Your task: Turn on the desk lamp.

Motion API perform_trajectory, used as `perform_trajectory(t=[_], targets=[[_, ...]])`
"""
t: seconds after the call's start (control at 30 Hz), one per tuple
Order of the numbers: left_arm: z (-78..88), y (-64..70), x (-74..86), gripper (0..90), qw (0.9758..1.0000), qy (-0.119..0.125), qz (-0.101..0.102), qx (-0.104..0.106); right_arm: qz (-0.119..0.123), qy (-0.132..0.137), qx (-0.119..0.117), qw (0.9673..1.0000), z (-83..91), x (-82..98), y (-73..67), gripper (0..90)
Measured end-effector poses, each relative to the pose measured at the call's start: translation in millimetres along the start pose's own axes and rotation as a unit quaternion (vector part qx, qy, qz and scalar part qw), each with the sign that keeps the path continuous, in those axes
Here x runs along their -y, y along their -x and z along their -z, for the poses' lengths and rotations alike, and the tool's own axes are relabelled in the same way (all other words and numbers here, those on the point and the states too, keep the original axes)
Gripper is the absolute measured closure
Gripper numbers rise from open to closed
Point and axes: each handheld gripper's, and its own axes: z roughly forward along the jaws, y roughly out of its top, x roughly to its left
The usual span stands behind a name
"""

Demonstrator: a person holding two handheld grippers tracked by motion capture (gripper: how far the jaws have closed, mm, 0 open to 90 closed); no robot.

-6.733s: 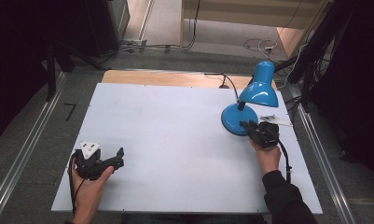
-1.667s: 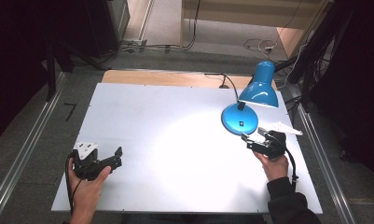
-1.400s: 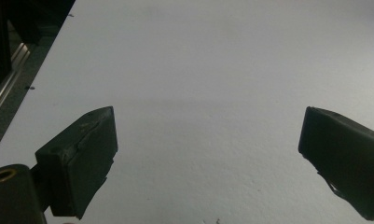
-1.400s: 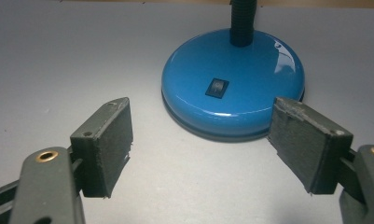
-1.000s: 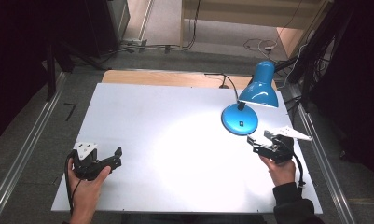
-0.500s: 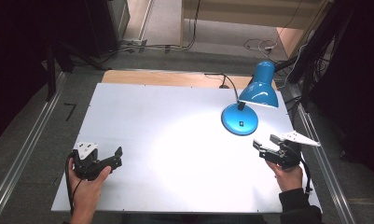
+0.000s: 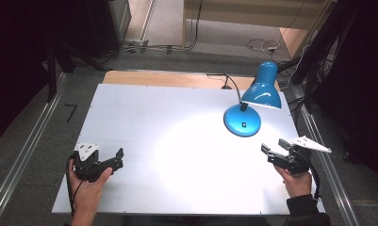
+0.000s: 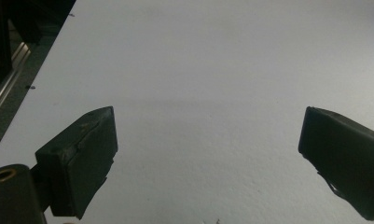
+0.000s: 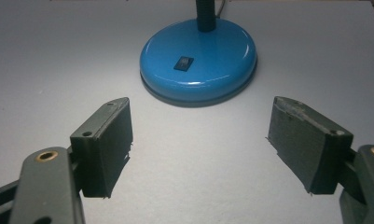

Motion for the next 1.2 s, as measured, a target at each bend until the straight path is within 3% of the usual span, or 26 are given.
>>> perform_trajectory(t=[1.2], targets=[[1.7, -1.7, -0.3, 5.0, 1.0, 0.001, 0.0, -0.004, -0.007, 0.003, 0.029, 0.9995, 24.0, 17.6, 15.0, 20.0]])
